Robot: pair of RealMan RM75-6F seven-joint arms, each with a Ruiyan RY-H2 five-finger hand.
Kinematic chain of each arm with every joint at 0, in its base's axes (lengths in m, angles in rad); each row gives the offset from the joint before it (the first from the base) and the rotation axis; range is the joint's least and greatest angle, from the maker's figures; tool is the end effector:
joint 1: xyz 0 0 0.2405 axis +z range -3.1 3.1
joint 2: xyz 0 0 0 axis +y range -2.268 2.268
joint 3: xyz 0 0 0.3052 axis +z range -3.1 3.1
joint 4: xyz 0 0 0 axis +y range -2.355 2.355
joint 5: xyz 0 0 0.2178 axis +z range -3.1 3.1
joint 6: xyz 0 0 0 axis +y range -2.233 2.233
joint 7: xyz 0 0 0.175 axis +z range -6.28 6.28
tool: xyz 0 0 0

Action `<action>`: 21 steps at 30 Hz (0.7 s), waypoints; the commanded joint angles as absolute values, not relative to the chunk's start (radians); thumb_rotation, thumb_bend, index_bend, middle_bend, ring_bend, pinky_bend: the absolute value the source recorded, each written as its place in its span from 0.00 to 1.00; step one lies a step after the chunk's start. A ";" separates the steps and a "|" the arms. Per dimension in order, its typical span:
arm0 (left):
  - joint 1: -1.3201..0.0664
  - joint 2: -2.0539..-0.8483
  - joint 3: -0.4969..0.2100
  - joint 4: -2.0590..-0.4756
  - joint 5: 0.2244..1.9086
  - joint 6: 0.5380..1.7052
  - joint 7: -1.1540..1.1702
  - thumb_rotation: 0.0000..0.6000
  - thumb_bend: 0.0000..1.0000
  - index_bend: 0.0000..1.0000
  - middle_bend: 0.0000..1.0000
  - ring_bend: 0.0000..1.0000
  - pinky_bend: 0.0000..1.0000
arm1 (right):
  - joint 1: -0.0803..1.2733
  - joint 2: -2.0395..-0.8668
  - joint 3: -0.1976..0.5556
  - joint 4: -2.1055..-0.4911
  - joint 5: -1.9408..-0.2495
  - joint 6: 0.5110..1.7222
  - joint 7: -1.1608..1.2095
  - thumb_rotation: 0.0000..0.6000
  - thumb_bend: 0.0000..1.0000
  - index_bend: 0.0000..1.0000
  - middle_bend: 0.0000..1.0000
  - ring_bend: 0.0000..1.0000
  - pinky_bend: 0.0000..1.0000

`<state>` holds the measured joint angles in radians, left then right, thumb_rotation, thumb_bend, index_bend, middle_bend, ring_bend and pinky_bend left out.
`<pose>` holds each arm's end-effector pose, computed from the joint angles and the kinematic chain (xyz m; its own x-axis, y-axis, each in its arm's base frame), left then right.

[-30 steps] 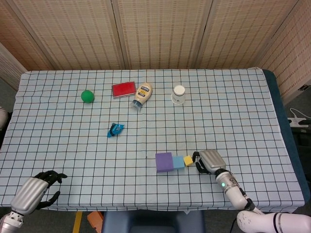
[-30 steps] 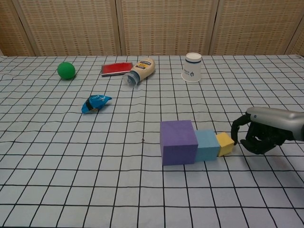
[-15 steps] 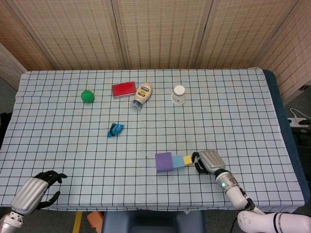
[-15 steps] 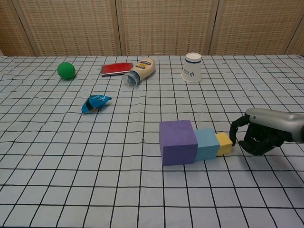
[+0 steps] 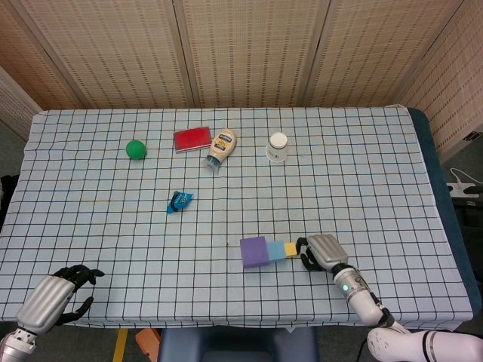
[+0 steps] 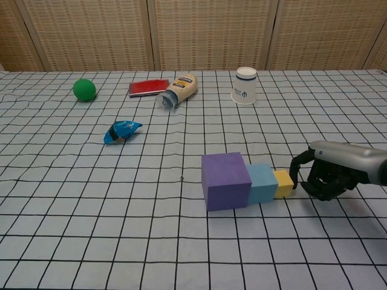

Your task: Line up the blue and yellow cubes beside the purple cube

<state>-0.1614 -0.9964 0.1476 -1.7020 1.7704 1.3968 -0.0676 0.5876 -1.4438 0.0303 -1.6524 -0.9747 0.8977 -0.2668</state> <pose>-0.3182 0.1851 0.1489 0.4193 0.2593 0.8700 0.8907 -0.3029 -0.3390 -0.2595 -0.3209 -0.0404 0.2765 -0.5642 0.7779 -0.9609 -0.1481 0.2341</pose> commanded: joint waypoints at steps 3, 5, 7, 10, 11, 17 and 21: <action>-0.162 -0.996 0.147 -1.702 1.770 1.396 -0.068 1.00 0.43 0.30 0.41 0.25 0.35 | 0.583 -1.452 0.032 -1.646 -0.987 0.898 -0.251 1.00 0.51 0.46 0.87 0.92 1.00; -0.162 -0.996 0.147 -1.702 1.770 1.397 -0.068 1.00 0.43 0.30 0.41 0.25 0.35 | 0.579 -1.453 0.032 -1.643 -0.996 0.898 -0.242 1.00 0.51 0.46 0.87 0.92 1.00; -0.162 -0.996 0.147 -1.702 1.770 1.397 -0.069 1.00 0.43 0.30 0.41 0.25 0.35 | 0.577 -1.451 0.031 -1.643 -1.005 0.898 -0.234 1.00 0.52 0.46 0.87 0.92 1.00; -0.161 -0.996 0.146 -1.701 1.769 1.398 -0.070 1.00 0.43 0.30 0.41 0.25 0.35 | 0.570 -1.438 0.029 -1.651 -1.026 0.903 -0.222 1.00 0.51 0.46 0.87 0.92 1.00; -0.161 -0.996 0.146 -1.701 1.768 1.398 -0.070 1.00 0.43 0.30 0.41 0.25 0.35 | 0.567 -1.433 0.029 -1.655 -1.033 0.906 -0.218 1.00 0.51 0.46 0.87 0.92 1.00; -0.162 -0.996 0.147 -1.702 1.772 1.398 -0.067 1.00 0.43 0.30 0.41 0.25 0.35 | 0.542 -1.377 0.010 -1.681 -1.099 0.948 -0.221 1.00 0.51 0.43 0.87 0.92 1.00; -0.160 -0.995 0.147 -1.702 1.771 1.400 -0.064 1.00 0.43 0.30 0.41 0.25 0.35 | 0.513 -1.332 -0.015 -1.704 -1.140 1.023 -0.291 1.00 0.48 0.43 0.87 0.90 1.00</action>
<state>-0.1602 -0.9954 0.1469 -1.7017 1.7715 1.4001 -0.0644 0.5334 -1.3543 0.0010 -1.6893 -1.1128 0.9775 -0.2558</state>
